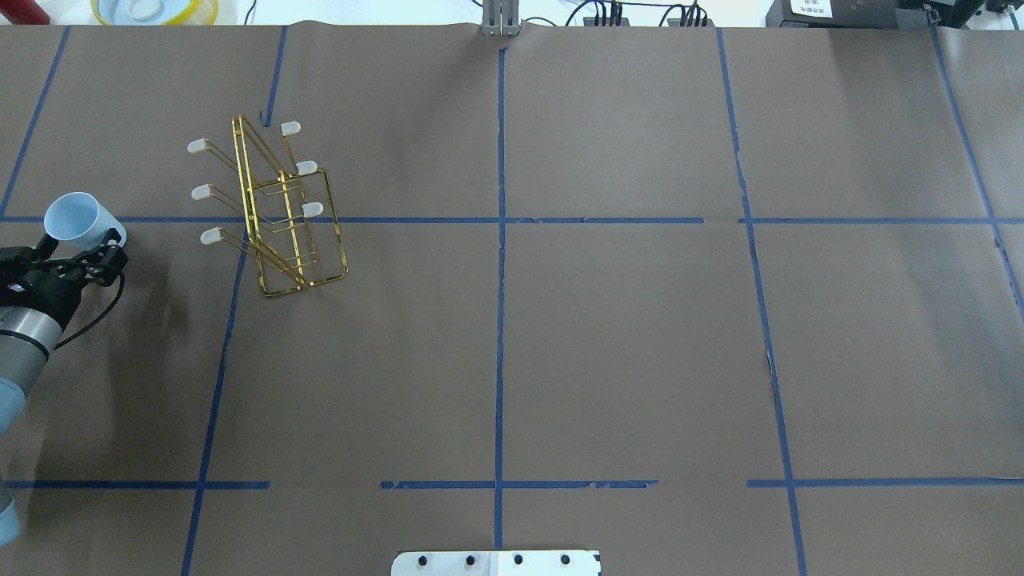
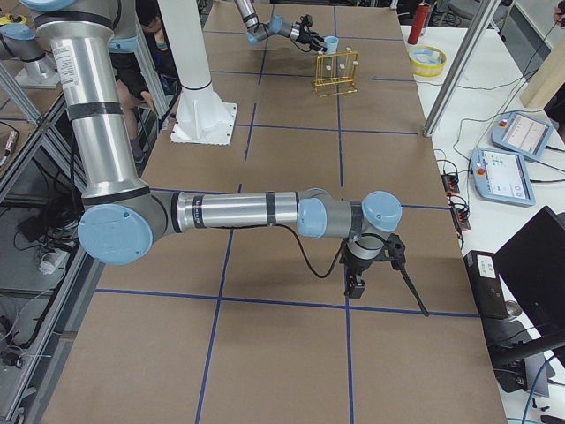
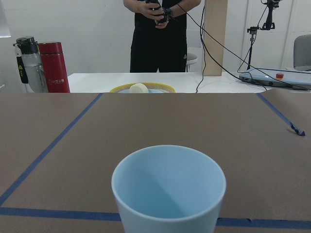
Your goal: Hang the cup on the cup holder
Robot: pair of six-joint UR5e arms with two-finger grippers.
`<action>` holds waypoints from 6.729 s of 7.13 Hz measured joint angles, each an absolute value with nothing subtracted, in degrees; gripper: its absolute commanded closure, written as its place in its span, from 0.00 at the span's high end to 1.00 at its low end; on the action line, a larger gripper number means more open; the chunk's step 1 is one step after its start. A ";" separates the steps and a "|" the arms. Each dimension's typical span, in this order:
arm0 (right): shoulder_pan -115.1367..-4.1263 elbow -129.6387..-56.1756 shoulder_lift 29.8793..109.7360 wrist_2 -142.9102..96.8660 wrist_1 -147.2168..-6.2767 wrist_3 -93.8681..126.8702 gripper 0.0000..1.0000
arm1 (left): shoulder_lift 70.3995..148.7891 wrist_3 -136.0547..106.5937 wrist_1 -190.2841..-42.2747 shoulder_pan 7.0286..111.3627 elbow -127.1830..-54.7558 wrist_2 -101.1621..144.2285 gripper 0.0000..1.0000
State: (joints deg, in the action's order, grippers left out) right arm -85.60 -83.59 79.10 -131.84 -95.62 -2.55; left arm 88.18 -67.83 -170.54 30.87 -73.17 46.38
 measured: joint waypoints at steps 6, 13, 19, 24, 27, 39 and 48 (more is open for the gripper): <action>-85.60 -83.59 79.10 -131.84 -95.60 -2.55 1.00 | 93.28 -67.91 -170.45 33.75 -67.61 49.29 0.94; -85.61 -83.58 79.10 -131.84 -95.62 -2.55 1.00 | 92.78 -67.72 -170.45 33.97 -71.47 50.31 0.20; -85.60 -83.59 79.10 -131.84 -95.62 -2.53 1.00 | 83.93 -41.91 -154.53 34.17 -94.92 53.81 0.00; -85.60 -83.58 79.10 -131.84 -95.62 -2.55 1.00 | 79.97 -12.05 -145.23 33.98 -104.65 41.22 0.00; -85.60 -83.58 79.10 -131.84 -95.63 -2.55 1.00 | 79.13 6.85 -144.10 31.76 -105.98 29.22 0.00; -85.60 -83.58 79.10 -131.84 -95.62 -2.55 1.00 | 75.29 42.57 -155.86 18.28 -106.68 9.91 1.00; -85.60 -83.58 79.10 -131.84 -95.63 -2.55 1.00 | 68.10 -11.65 -180.34 42.39 -105.22 78.25 1.00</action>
State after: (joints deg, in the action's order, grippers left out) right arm -85.60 -83.58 79.10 -131.84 -95.63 -2.55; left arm 68.10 -11.65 -180.34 42.39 -105.22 78.25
